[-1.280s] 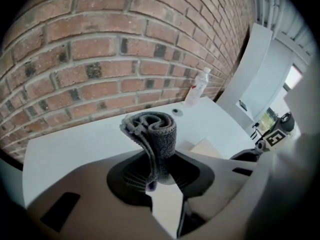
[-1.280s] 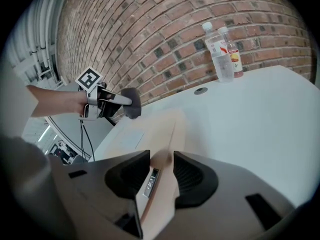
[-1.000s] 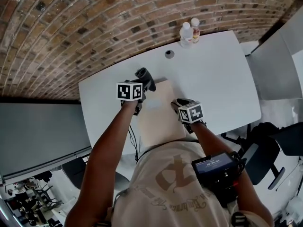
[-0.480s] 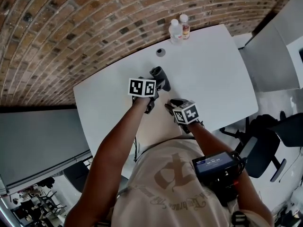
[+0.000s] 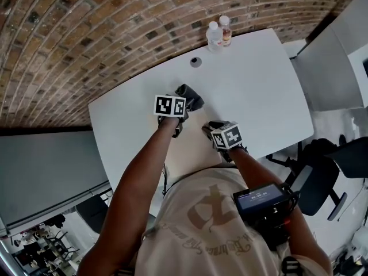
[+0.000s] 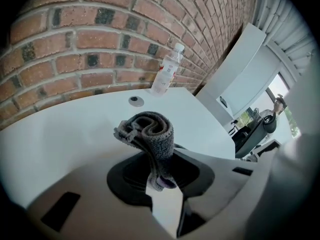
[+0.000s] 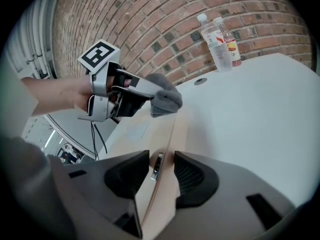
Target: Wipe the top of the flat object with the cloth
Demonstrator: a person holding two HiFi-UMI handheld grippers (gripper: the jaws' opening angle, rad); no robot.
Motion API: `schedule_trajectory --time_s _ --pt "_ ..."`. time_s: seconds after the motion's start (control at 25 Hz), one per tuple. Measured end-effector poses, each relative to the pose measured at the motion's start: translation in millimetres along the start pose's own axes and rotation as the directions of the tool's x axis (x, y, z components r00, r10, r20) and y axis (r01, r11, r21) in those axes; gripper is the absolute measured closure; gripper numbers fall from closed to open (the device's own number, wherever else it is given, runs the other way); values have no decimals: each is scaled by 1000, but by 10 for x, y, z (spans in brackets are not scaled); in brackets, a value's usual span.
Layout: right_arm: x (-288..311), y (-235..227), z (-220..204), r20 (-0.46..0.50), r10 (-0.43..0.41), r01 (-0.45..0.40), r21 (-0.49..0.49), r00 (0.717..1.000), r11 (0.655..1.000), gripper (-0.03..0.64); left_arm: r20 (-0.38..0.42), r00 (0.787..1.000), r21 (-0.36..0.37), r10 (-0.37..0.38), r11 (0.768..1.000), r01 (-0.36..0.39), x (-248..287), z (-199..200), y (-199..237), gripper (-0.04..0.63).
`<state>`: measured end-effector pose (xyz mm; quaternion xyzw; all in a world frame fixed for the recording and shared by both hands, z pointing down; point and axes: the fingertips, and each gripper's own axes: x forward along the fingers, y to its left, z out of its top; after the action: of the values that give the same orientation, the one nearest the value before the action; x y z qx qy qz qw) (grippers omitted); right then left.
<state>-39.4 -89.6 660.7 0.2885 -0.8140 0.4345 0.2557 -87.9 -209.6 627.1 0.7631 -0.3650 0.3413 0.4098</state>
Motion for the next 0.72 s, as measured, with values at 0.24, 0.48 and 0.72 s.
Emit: schedule_trajectory --time_s 0.24,0.48,0.72 --pt "-7 -6 -8 -1 -14 14 -11 1000 1000 449 -19 998 30 62 998 -61 -202 -179 247 485" --pt "0 -9 -15 -8 -19 18 -28 1000 999 449 -36 992 26 123 992 -122 -476 -398 569 485" --pt "7 -5 -3 -10 -22 22 -46 1000 999 449 -24 985 -45 169 985 -169 -751 -640 864 485"
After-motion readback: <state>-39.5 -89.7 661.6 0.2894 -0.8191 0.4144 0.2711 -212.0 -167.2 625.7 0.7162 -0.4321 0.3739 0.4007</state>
